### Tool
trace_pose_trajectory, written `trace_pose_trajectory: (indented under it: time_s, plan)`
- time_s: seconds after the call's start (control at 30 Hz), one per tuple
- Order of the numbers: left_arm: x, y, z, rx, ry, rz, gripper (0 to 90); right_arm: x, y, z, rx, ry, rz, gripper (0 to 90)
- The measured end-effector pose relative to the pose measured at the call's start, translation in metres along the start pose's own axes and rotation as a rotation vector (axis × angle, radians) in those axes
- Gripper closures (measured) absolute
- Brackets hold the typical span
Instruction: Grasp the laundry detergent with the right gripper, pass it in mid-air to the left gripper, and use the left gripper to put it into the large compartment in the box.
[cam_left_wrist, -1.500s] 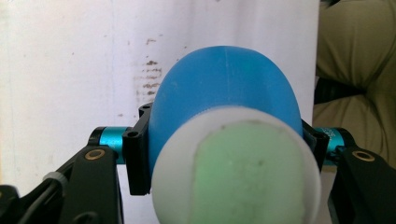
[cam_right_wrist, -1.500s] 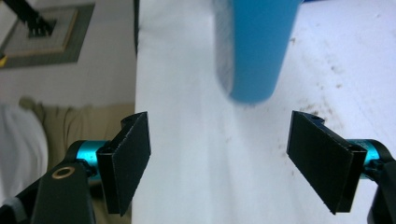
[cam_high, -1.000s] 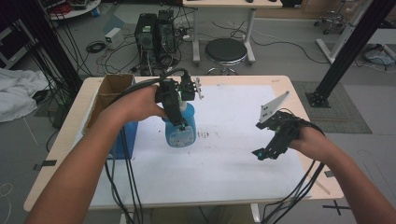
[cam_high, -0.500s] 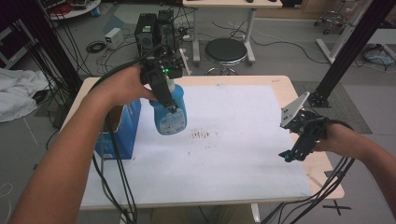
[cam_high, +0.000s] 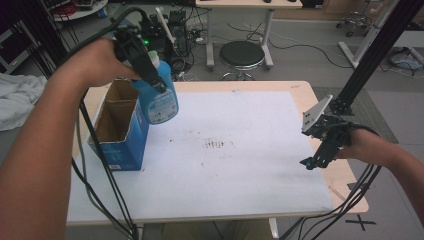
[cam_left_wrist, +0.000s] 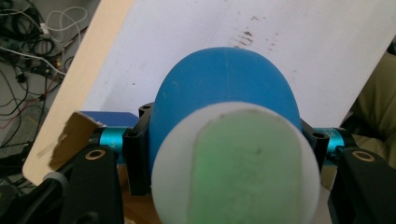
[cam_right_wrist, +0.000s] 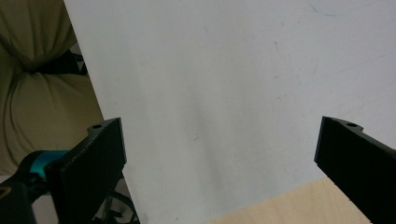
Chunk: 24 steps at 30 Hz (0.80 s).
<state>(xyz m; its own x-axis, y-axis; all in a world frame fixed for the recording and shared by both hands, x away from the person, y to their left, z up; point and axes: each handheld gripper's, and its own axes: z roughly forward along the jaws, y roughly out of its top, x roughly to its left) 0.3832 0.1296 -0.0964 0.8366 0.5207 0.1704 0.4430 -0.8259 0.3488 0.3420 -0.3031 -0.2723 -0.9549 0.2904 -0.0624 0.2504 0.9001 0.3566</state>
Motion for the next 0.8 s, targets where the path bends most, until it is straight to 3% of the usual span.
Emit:
trace_pose_trajectory:
  time_s: [0.37, 0.8]
  plan:
    - [0.027, -0.042, -0.029, -0.04, 0.04, -0.113, 38.0, -0.006, 0.0, 0.003, -0.01, -0.014, 0.013, 1.1]
    - [0.047, -0.081, -0.034, -0.015, 0.097, -0.194, 38.1, -0.007, 0.002, 0.005, -0.005, -0.018, 0.015, 1.1]
